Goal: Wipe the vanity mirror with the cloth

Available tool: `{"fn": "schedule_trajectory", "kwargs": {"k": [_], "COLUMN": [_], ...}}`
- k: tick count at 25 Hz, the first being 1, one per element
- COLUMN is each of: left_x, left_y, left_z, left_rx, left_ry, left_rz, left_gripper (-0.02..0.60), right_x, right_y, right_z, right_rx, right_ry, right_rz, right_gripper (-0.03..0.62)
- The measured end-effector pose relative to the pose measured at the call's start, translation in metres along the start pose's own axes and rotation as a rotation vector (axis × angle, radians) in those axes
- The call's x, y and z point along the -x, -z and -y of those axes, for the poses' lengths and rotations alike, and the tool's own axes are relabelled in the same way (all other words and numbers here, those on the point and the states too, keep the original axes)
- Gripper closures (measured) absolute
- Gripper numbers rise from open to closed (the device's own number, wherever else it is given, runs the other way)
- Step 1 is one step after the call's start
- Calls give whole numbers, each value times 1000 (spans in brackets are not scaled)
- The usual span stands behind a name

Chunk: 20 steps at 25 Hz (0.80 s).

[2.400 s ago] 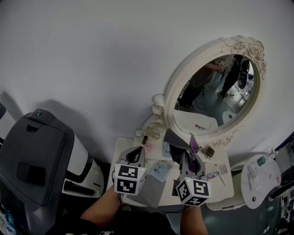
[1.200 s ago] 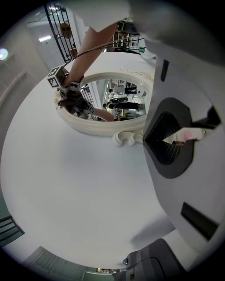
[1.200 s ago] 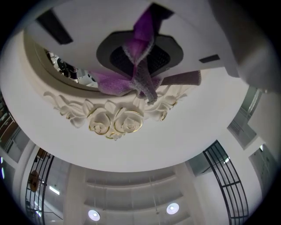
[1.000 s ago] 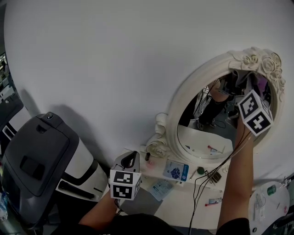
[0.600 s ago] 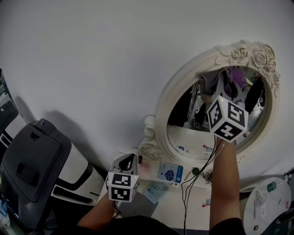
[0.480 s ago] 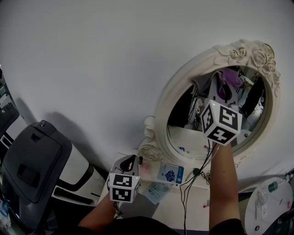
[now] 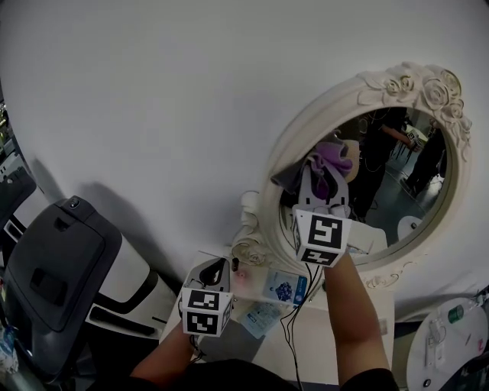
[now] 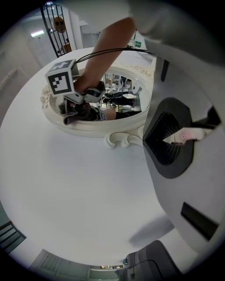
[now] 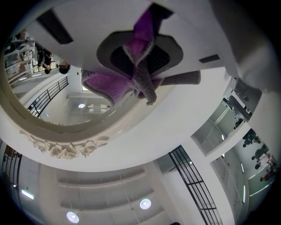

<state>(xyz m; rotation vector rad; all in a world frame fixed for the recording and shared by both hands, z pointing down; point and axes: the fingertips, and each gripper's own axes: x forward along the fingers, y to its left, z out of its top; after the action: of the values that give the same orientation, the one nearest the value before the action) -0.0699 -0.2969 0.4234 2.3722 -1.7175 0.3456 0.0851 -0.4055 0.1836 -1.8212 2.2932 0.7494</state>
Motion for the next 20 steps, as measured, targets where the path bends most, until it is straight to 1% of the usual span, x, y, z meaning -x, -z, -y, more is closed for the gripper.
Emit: {"fn": "schedule_trajectory", "kwargs": {"k": [5,7,10,14,17,20], "left_x": [1,2,4,9,11,12], "left_y": [0,0,-1,-1,2,3], "left_z": [6,9,14,18,21,27], "left_rx": [-9,-10,-17,-25,-26,-29], "left_ry": [-2,-1,2,4,4,11], "left_rz": [0,1,3,4,-1,-1], "left_gripper": [583,583,583,583,583,583], "right_x": [14,22,35,57,80,104], "right_y": [48,70,102,155,201,246], "right_z": [-40,-52,-63,-75,-78,-72], "right_rx": [36,21,-23,-42,-23,9], "right_ry": [-103,-131,-149,-164,-170,-165], "right_rz": [-42,-74,-140,-267,-389,-520], "right_gripper": [548,548,548,548,548,548]}}
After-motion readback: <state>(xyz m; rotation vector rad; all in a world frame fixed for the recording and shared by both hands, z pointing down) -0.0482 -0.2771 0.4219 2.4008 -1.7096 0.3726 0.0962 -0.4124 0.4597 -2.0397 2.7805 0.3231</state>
